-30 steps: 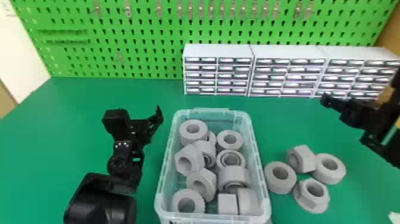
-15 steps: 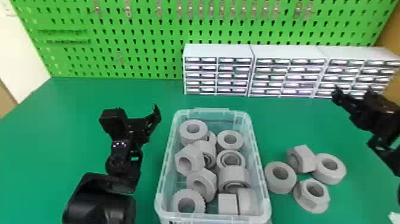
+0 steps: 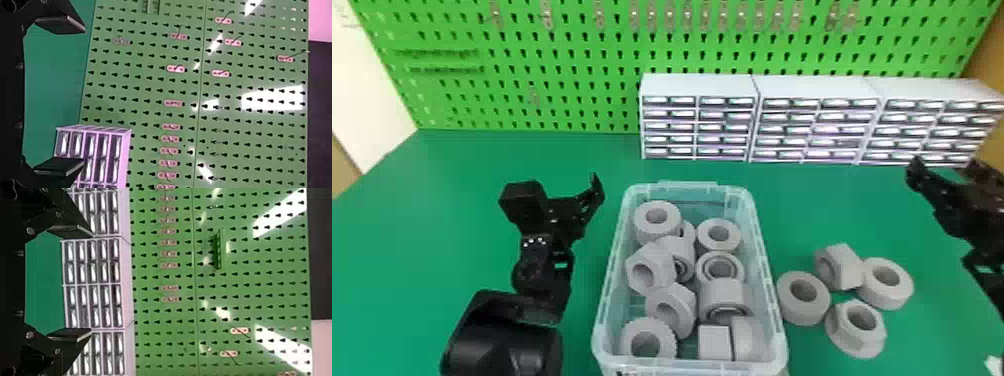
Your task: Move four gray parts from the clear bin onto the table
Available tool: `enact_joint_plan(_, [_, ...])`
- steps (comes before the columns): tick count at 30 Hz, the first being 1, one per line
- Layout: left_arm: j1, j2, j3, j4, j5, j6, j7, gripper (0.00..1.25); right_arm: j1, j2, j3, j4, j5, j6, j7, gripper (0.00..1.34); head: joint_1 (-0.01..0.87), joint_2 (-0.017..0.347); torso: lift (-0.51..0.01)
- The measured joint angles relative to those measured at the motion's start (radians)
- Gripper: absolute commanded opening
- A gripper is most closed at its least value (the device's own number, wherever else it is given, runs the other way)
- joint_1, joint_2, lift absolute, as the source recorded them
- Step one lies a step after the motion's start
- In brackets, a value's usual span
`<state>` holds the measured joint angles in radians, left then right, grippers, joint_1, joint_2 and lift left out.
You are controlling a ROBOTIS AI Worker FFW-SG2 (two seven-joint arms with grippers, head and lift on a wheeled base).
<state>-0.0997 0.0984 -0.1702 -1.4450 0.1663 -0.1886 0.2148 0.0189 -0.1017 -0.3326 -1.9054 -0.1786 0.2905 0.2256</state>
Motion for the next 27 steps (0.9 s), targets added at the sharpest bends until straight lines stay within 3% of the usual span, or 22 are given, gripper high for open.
enact_joint_plan(11, [-0.002,-0.023,0.016,0.0,-0.009,-0.011,-0.032,1.15,0.024,0.0,0.002,0.005,0.032,-0.082,0.0,0.94,0.693,0.072,-0.052])
enact_joint_plan(19, [0.001,-0.074,0.057,0.0,-0.051,-0.011,-0.102,1.15,0.025,-0.02,0.01,-0.001,0.04,-0.089,0.0,0.94,0.693,0.072,-0.052])
enact_joint_plan(27, [-0.011,-0.098,0.09,0.0,-0.072,-0.011,-0.124,1.15,0.018,-0.008,0.009,-0.004,0.058,-0.102,0.0,0.94,0.693,0.072,-0.052])
